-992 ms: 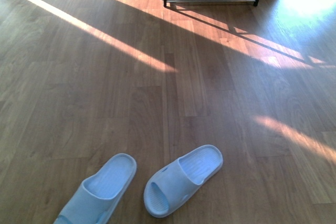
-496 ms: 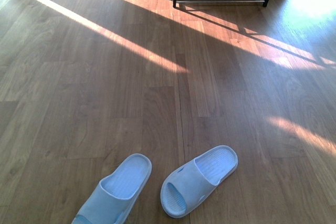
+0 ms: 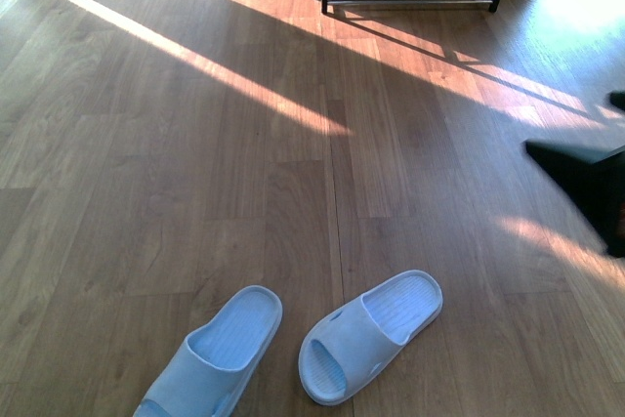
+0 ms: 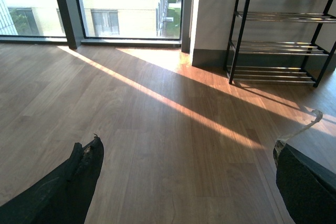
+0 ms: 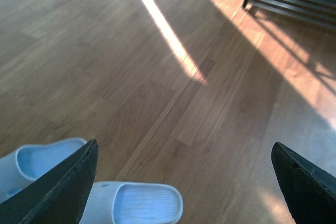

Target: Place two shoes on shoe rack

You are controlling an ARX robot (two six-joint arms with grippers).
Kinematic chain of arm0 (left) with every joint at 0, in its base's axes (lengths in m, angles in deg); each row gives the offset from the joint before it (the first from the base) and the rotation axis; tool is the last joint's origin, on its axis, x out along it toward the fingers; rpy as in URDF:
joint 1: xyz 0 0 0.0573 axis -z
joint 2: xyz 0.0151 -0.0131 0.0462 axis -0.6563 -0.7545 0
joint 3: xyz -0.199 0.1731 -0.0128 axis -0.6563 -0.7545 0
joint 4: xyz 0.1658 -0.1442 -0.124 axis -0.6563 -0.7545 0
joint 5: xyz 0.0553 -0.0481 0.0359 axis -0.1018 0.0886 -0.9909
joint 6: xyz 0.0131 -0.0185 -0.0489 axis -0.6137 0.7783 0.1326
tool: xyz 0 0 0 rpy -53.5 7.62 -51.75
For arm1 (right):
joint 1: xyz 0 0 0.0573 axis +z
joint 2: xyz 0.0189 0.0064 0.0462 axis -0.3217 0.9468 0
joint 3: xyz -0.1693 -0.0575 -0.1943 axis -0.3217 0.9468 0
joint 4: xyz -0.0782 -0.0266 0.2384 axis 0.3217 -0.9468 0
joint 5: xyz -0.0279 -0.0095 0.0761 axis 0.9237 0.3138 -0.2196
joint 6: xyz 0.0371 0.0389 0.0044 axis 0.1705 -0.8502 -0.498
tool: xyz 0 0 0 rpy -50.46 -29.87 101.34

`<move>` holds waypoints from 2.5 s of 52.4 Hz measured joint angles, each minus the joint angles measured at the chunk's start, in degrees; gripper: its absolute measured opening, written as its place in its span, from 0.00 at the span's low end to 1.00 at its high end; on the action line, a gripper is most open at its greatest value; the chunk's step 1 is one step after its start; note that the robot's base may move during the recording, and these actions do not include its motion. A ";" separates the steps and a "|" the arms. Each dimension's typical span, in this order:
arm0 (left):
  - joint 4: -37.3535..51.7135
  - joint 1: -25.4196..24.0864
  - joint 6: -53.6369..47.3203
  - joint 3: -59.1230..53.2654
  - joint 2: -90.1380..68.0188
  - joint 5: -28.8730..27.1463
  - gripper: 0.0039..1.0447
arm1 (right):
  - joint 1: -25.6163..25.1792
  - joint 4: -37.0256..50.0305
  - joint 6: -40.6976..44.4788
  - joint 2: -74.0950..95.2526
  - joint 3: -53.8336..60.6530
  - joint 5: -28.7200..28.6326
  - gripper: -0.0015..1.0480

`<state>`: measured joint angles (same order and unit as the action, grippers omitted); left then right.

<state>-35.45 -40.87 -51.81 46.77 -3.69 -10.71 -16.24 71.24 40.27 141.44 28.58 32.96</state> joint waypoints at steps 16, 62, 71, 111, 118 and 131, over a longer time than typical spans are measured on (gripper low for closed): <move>0.00 0.00 0.00 0.00 0.00 0.00 0.91 | 15.96 11.02 18.32 56.35 -19.32 -2.93 0.91; 0.00 0.00 0.00 0.00 0.00 0.00 0.91 | 11.76 5.51 17.11 78.49 -41.97 -6.21 0.91; 0.00 0.00 0.00 0.00 0.00 0.00 0.91 | 11.02 -1.22 21.03 79.95 -44.04 -8.07 0.91; 0.00 0.00 0.00 0.00 0.00 0.00 0.91 | 6.56 18.38 1.64 71.30 -33.57 6.03 0.02; 0.00 0.00 0.00 0.00 0.00 0.00 0.91 | 2.60 20.59 -4.15 61.24 -27.71 11.80 0.02; 0.00 0.00 0.00 0.00 0.00 0.00 0.91 | -5.66 12.00 -10.80 33.44 -13.00 14.36 0.02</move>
<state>-35.45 -40.87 -51.81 46.77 -3.69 -10.71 -21.90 83.23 29.48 174.89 15.58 47.32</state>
